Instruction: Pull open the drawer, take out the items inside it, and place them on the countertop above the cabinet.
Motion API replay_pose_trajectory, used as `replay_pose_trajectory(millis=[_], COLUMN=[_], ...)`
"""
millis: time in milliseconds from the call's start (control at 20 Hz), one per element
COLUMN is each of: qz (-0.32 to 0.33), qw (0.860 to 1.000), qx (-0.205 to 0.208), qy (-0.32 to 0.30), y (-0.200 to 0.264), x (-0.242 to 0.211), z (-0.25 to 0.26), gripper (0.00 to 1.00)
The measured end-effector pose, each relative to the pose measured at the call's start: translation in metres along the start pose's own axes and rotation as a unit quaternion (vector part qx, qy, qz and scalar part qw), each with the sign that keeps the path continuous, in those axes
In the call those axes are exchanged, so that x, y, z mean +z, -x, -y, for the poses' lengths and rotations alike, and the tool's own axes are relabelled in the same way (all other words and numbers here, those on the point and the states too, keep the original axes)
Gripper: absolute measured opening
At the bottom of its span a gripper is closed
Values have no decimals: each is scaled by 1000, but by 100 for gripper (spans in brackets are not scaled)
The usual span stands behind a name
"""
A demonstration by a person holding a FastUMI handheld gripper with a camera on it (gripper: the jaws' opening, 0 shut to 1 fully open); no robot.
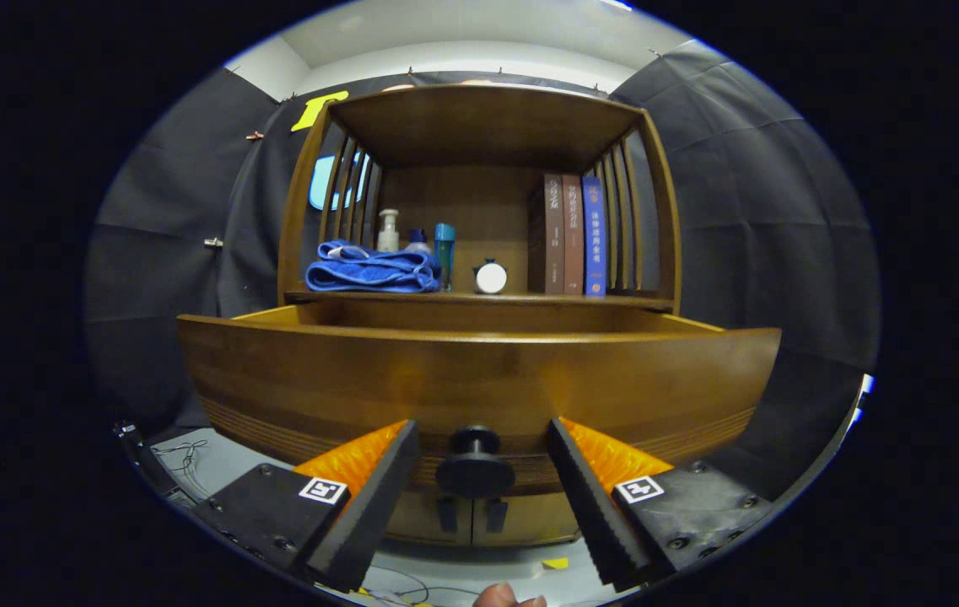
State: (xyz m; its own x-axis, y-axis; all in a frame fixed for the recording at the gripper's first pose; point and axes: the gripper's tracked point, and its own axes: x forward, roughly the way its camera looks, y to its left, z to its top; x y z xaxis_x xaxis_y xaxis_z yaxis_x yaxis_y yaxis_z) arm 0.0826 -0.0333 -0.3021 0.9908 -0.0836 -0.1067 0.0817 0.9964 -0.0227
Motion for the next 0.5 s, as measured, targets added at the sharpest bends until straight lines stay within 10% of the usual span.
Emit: replay_pose_trajectory(millis=[500], qz=[-24], qw=[1000], qx=[5], qy=[-13], y=[-41], x=[13], z=[-1], gripper=[99])
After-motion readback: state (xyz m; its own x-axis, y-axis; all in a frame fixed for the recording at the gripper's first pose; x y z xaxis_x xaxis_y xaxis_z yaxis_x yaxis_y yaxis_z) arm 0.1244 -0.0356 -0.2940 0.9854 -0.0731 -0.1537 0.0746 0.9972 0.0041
